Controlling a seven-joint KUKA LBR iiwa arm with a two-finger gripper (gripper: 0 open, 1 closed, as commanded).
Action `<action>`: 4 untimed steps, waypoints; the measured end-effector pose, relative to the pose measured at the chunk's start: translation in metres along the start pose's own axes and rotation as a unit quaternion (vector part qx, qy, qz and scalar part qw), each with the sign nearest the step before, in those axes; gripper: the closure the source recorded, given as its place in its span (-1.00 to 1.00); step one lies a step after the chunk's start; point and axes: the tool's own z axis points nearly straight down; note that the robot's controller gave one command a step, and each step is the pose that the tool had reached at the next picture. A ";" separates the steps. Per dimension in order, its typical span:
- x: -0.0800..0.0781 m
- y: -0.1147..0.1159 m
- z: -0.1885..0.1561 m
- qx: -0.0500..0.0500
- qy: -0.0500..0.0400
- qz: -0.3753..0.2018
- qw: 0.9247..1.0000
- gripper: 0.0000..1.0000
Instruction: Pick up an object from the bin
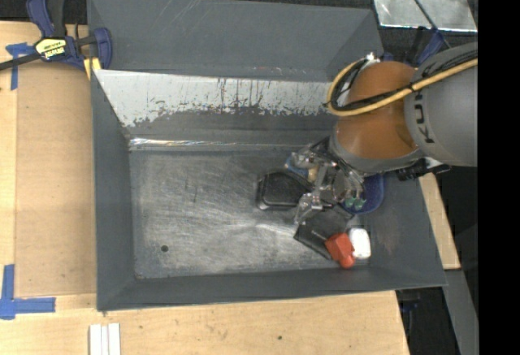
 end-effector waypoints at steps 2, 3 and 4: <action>-0.010 0.049 0.016 0.000 0.002 -0.080 0.997 1.00; -0.010 0.038 -0.094 0.000 0.012 -0.082 0.997 1.00; -0.031 0.047 -0.195 0.000 0.011 -0.081 0.997 1.00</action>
Offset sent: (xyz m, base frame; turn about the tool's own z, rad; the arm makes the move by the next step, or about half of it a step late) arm 0.0100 0.0481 -0.0224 -0.1610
